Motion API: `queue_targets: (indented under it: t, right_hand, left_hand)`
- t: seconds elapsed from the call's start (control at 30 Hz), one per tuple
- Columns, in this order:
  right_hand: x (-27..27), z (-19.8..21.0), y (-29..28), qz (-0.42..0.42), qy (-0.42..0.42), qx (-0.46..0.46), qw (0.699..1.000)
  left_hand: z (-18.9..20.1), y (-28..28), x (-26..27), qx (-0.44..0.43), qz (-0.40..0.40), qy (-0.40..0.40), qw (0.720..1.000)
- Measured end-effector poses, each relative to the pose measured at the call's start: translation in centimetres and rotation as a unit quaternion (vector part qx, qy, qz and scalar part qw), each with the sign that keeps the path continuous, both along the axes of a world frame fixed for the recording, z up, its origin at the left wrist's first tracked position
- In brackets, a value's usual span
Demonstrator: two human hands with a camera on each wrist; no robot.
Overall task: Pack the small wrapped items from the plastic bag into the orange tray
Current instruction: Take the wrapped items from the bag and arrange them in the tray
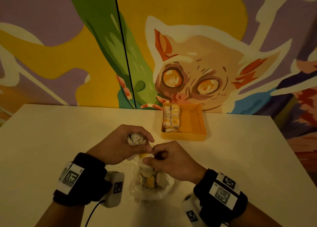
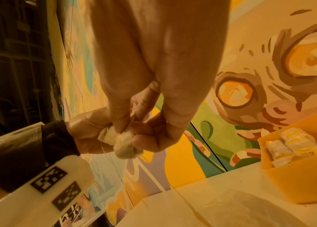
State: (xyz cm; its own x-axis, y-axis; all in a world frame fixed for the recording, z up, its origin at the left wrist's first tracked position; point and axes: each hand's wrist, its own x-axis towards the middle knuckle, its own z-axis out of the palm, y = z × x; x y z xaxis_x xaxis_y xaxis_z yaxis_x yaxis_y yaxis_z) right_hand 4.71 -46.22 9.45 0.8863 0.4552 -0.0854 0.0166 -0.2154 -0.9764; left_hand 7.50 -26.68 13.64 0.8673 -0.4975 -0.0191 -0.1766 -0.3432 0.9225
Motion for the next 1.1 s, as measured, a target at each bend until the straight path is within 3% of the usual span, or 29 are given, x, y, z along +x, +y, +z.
queue_targets:
  t: [0.17, 0.4, 0.63, 1.1]
  right_hand:
    - [-0.5, 0.2, -0.2, 0.019, 0.032, 0.025, 0.999]
    - [-0.7, 0.3, -0.9, -0.02, 0.081, 0.052, 0.995]
    - [-0.2, -0.1, -1.3, -0.061, 0.003, 0.018, 0.998]
    - [0.1, 0.3, -1.7, -0.169, -0.097, -0.045, 0.98]
  left_hand:
    - [-1.0, -0.5, -0.1, -0.049, 0.025, 0.005, 0.998]
    - [-3.3, -0.2, -0.2, -0.055, 0.145, -0.027, 0.988]
    - [-2.6, -0.2, -1.2, -0.01, 0.043, 0.014, 0.999]
    - [-2.1, -1.2, -0.4, 0.059, 0.015, -0.05, 0.997]
